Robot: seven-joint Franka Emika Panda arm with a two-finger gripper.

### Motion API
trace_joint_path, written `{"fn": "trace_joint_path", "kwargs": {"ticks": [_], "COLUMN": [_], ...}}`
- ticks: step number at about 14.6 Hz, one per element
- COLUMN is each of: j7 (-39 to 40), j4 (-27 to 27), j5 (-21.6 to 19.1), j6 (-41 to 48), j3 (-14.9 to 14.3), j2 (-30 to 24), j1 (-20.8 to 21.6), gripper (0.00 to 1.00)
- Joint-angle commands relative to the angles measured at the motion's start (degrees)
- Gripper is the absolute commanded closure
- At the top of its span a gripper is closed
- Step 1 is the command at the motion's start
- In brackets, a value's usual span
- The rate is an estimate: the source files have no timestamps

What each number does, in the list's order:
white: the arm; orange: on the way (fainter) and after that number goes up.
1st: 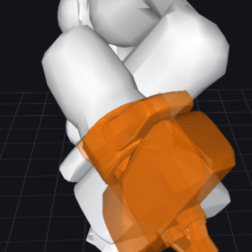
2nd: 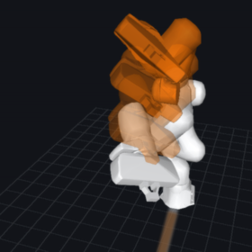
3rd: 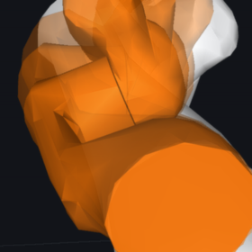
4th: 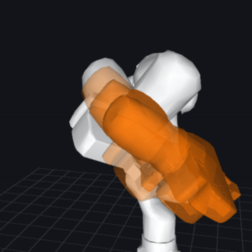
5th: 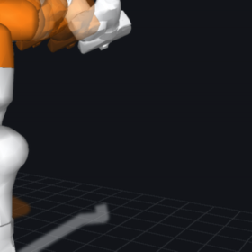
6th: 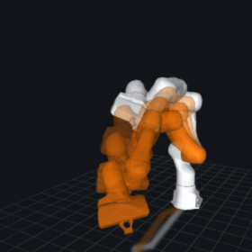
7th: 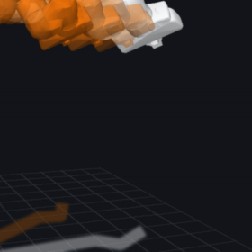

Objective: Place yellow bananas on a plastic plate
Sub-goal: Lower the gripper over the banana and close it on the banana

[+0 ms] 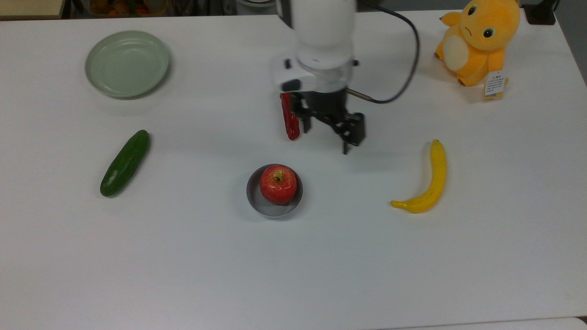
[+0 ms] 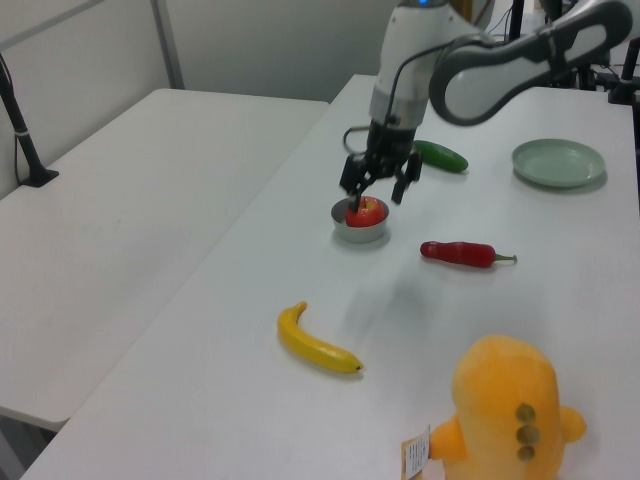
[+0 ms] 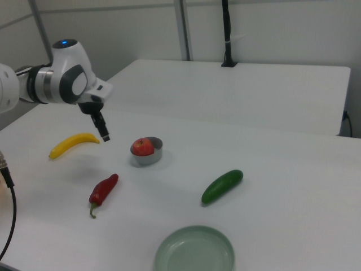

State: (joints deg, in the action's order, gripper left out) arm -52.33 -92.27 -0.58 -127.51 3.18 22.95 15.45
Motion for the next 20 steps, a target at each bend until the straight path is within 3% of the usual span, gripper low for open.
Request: {"fn": "trace_joint_path", "kwargs": {"ticks": [1, 5, 8, 12, 20], "j7": [-11.5, -19.0, -21.0, -20.9, -20.8], "j4": [6.8, 8.0, 17.1, 17.9, 18.0], "j5": [0.1, 0.4, 0.6, 2.9, 5.9], "j6": [-0.6, -7.9, -8.3, -16.3, -16.7], "j3": [-0.6, -1.7, -7.5, -8.2, -8.1], "j2": [5.2, 7.7, 16.1, 18.9, 21.7], "j1": [5.0, 11.4, 18.5, 21.8, 22.8], "gripper": [0.00, 0.00, 0.00, 0.00, 0.00]}}
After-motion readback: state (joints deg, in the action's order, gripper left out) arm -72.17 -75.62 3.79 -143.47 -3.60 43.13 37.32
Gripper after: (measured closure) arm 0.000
